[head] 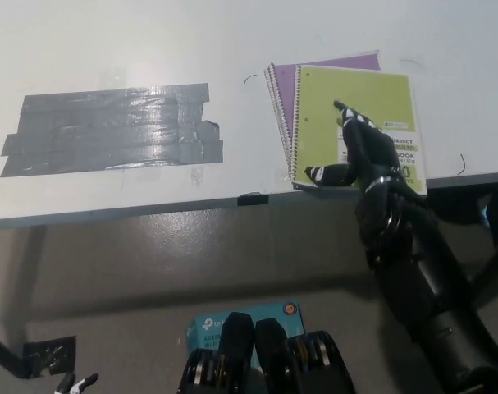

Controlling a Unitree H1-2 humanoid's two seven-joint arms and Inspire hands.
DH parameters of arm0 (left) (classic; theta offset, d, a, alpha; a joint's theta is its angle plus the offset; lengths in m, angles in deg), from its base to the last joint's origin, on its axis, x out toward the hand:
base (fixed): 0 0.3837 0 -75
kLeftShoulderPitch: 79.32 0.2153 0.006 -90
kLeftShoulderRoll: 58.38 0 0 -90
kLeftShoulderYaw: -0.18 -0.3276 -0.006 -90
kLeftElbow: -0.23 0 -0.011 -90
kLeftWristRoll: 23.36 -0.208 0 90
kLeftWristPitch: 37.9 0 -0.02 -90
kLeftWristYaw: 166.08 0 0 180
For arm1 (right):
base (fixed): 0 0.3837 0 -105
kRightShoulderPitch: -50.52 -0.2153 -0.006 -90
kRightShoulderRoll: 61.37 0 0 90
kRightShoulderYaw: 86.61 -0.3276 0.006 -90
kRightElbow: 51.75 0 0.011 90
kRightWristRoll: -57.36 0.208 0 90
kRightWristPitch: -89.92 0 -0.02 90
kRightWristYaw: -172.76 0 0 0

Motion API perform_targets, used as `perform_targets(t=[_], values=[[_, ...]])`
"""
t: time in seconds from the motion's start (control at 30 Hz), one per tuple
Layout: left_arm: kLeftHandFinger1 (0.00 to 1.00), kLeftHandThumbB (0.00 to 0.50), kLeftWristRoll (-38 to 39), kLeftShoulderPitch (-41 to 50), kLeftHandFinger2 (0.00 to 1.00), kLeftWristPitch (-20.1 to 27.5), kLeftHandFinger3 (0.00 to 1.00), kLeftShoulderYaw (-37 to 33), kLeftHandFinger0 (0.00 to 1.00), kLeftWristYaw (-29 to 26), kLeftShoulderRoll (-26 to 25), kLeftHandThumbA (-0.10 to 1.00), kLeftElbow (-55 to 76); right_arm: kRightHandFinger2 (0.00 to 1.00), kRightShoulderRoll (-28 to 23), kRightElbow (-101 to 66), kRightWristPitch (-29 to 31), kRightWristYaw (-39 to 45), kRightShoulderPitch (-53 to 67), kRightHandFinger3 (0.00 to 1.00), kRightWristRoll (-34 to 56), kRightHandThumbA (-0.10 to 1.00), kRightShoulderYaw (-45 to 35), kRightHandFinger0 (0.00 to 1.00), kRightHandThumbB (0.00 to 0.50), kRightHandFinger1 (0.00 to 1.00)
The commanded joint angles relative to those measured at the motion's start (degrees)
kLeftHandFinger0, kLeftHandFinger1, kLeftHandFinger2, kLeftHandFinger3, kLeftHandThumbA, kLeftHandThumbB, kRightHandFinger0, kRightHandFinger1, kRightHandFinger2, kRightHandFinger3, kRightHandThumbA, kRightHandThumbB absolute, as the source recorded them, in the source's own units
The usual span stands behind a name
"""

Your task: The robot uses its right hand to align two notebooks stacked together until they are fully overlapped

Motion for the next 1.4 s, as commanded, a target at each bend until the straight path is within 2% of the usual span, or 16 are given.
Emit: perform_targets(t=[0.0,0.03,0.07,0.2,0.33,0.4,0.43,0.57,0.63,0.7,0.83,0.9,0.97,1.07,1.13,1.37], values=[[0.58,0.500,-0.97,-0.14,0.58,1.59,1.00,-0.79,0.51,0.92,-0.93,1.00,2.09,1.00,-0.51,1.43,-2.16,-2.80,-0.36,1.00,-5.95,1.00,1.96,1.00,0.264,1.00],[0.56,0.500,-0.95,-0.19,0.57,1.44,1.00,-0.78,0.48,0.78,-0.86,1.00,2.15,1.00,-0.49,1.84,-2.16,-3.09,-0.25,1.00,-6.93,1.00,2.39,1.00,0.281,1.00],[0.54,0.500,-0.95,-0.18,0.55,1.72,1.00,-0.81,0.47,0.76,-0.86,1.00,2.09,1.00,-0.68,2.41,-2.16,-3.42,-0.11,1.00,-7.78,1.00,3.39,1.00,0.272,1.00],[0.56,0.500,-1.46,-0.04,0.55,2.03,1.00,-1.20,0.50,0.58,-0.89,1.00,2.00,1.00,-1.40,3.32,-2.16,-3.64,0.32,1.00,-9.75,1.00,4.71,1.00,0.308,1.00],[0.55,0.500,-1.42,-0.18,0.55,2.14,1.00,-1.50,0.47,0.81,-0.88,1.00,2.00,1.00,-1.64,3.10,-2.16,-6.72,0.73,1.00,-7.74,1.00,4.49,1.00,0.270,1.00],[0.52,0.500,-1.78,-0.09,0.55,2.43,1.00,-1.65,0.42,0.75,-0.97,1.00,2.17,1.00,-1.45,3.36,-2.16,-8.35,0.72,1.00,-7.33,1.00,4.27,1.00,0.266,1.00],[0.54,0.500,-1.99,-0.14,0.55,2.36,1.00,-1.78,0.44,0.73,-1.05,1.00,2.21,1.00,-0.95,3.57,-2.16,-8.89,0.69,1.00,-7.41,1.00,3.53,1.00,0.269,1.00],[0.58,0.500,-1.97,-0.39,0.56,2.27,1.00,-1.85,0.47,0.75,-1.05,1.00,2.05,1.00,0.44,5.18,-2.16,-9.08,0.39,1.00,-9.44,1.00,1.88,1.00,0.324,1.00],[0.58,0.500,-2.38,-0.33,0.57,2.13,1.00,-2.03,0.49,0.63,-1.10,1.00,2.27,1.00,1.09,5.25,-2.16,-7.27,0.64,1.00,-11.30,1.00,0.68,1.00,0.350,1.00],[0.53,0.500,-2.19,-0.60,0.55,2.58,1.00,-2.06,0.43,1.00,-1.12,1.00,1.76,1.00,2.94,4.92,-2.16,-2.36,0.86,1.00,-14.29,1.00,-3.40,1.00,0.393,1.00],[0.53,0.500,-2.26,-0.58,0.56,2.39,1.00,-2.07,0.42,0.98,-1.10,1.00,2.00,1.00,5.56,4.47,-2.16,3.76,1.22,1.00,-19.47,1.00,-8.99,1.00,0.421,1.00],[0.52,0.500,-3.14,-0.88,0.56,3.33,1.00,-2.23,0.39,1.01,-1.62,1.00,1.83,1.00,6.69,5.18,-2.16,6.67,0.89,1.00,-20.32,1.00,-11.62,1.00,0.422,1.00],[0.53,0.500,-2.92,-0.92,0.54,3.07,1.00,-2.06,0.42,0.98,-1.56,1.00,1.66,1.00,7.54,5.92,-2.16,11.04,0.71,1.00,-21.90,1.00,-13.94,1.00,0.408,1.00],[0.55,0.500,-3.10,-0.86,0.56,3.01,1.00,-2.13,0.43,1.02,-1.72,1.00,1.52,1.00,8.93,6.49,-2.16,16.24,0.54,1.00,-23.11,1.00,-18.01,1.00,0.420,1.00],[0.50,0.500,-2.83,-0.79,0.54,2.71,1.00,-2.02,0.39,0.92,-1.49,1.00,1.96,1.00,9.07,5.83,-2.16,21.28,0.81,1.00,-24.93,1.00,-19.28,1.00,0.420,1.00],[0.52,0.500,-3.03,-1.05,0.55,2.76,1.00,-2.29,0.41,1.16,-1.69,1.00,1.71,1.00,7.17,7.79,-2.16,29.43,0.83,1.00,-30.70,1.00,-16.05,1.00,0.450,1.00]])
